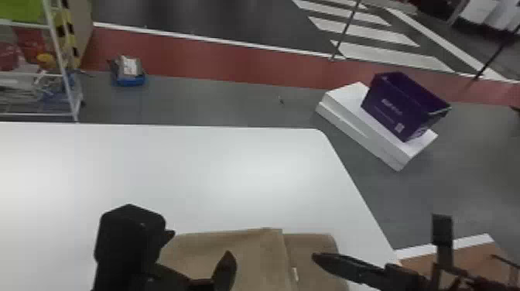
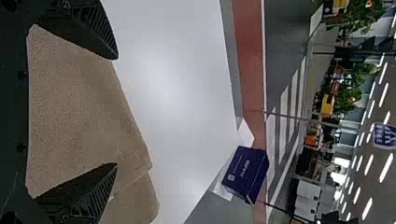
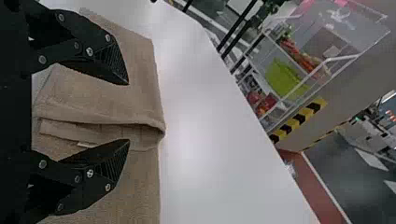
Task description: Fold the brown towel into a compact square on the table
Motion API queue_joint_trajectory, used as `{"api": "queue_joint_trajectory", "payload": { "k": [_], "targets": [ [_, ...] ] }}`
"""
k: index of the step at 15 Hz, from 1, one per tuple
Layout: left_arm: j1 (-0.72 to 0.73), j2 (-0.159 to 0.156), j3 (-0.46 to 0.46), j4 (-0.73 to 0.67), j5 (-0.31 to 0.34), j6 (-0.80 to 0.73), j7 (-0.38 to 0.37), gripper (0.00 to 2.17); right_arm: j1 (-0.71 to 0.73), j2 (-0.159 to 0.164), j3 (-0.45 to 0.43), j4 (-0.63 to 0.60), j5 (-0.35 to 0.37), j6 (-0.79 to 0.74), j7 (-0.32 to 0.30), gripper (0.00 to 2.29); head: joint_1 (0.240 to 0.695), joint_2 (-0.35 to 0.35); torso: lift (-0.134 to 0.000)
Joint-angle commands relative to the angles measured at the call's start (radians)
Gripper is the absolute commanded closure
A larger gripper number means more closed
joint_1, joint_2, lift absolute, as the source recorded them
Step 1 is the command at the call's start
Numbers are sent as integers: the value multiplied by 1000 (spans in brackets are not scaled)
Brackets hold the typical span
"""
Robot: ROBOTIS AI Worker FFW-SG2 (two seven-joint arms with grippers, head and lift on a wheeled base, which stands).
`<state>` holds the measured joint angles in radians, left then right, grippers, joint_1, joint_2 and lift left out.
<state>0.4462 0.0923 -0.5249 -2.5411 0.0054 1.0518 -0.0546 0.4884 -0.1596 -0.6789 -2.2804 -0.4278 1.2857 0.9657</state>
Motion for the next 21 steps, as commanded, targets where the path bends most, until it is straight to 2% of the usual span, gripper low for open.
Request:
{"api": "queue_joint_trajectory", "payload": {
  "k": [1,4,11,17,19,21],
  "targets": [
    [54,3,54,-19,8,-55,-21,76,21,17,36,-36,54,11,-45,532,695,-350,-124],
    [106,1,92,-22,22,-120,-60,76,33,23,90,-30,80,8,-105,532,695,-350,-124],
    [147,3,115,-33,42,-206,-88,73,-4,23,220,-11,146,2,-208,532,695,-350,-124],
    [154,4,115,-33,44,-212,-99,73,-47,23,246,12,149,33,-211,535,695,-350,-124],
    [154,4,114,-30,48,-221,-99,76,-60,21,248,24,152,48,-209,795,695,-350,-124],
    [154,4,114,-30,53,-224,-99,76,-68,21,246,36,150,57,-206,826,695,-350,-124]
  ]
}}
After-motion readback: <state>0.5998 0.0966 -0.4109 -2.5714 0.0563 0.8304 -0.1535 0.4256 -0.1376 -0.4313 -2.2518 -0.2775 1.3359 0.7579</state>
